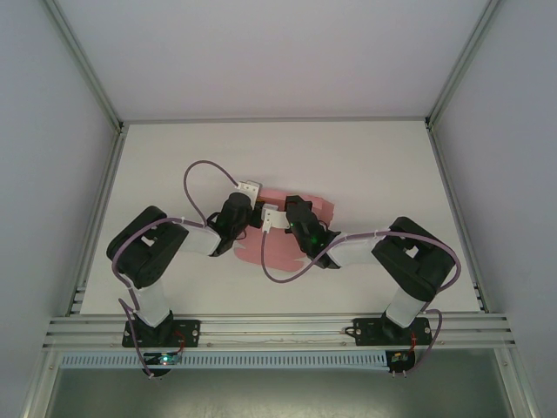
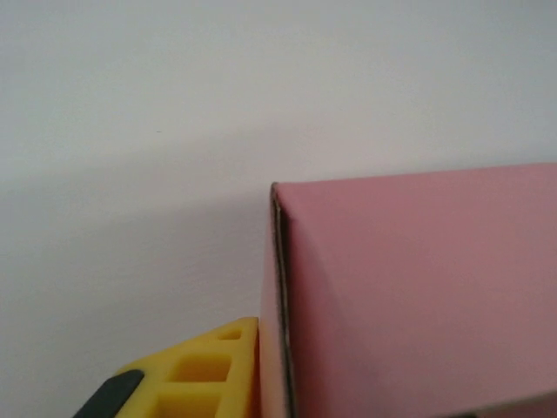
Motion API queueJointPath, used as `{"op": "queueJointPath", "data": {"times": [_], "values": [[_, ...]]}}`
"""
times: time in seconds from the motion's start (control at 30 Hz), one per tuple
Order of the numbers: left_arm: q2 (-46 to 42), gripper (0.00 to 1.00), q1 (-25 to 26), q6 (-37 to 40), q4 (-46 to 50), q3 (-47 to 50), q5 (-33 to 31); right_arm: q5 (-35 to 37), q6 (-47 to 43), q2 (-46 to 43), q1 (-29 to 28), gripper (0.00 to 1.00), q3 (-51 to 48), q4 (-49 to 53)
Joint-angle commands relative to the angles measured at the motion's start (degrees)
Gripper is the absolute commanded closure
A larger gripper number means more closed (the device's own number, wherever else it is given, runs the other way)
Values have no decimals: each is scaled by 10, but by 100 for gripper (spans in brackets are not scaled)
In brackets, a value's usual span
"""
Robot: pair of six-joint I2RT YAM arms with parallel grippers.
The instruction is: Assemble paper box
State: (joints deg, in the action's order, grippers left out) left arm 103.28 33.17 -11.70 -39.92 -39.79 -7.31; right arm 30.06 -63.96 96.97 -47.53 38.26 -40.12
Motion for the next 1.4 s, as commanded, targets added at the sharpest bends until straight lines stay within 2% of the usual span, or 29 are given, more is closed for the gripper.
{"op": "queueJointPath", "data": {"times": [0.0, 0.23, 0.37, 0.47, 0.57, 0.63, 0.77, 1.07, 1.13, 1.27, 1.37], "values": [[26, 92, -14, -14, 62, 5, -115, 1, 23, -9, -4, 100, -20, 91], [33, 94, 10, -31, 69, 21, -246, 14, 29, -17, 1, 100, -23, 101], [42, 96, 22, -38, 93, 23, -347, 13, 45, -25, 8, 100, -18, 121], [40, 100, 21, -56, 80, 39, -364, 14, 50, -29, 11, 100, -16, 128], [52, 100, 23, -70, 157, 8, -395, 17, 50, -36, 13, 100, -16, 138], [57, 100, 29, -68, 151, 10, -400, 12, 59, -39, 16, 100, -17, 142], [48, 100, 32, -125, 182, 11, -460, 21, 56, -38, 18, 100, -17, 137], [68, 98, 47, -124, 218, -17, -513, 25, 61, -53, 25, 100, -22, 133], [63, 95, 46, -123, 203, -8, -509, 26, 62, -52, 25, 100, -21, 135], [62, 89, 48, -127, 233, -15, -499, 26, 63, -48, 25, 100, -20, 131], [55, 82, 48, -134, 227, -7, -472, 20, 64, -48, 24, 100, -19, 133]]}}
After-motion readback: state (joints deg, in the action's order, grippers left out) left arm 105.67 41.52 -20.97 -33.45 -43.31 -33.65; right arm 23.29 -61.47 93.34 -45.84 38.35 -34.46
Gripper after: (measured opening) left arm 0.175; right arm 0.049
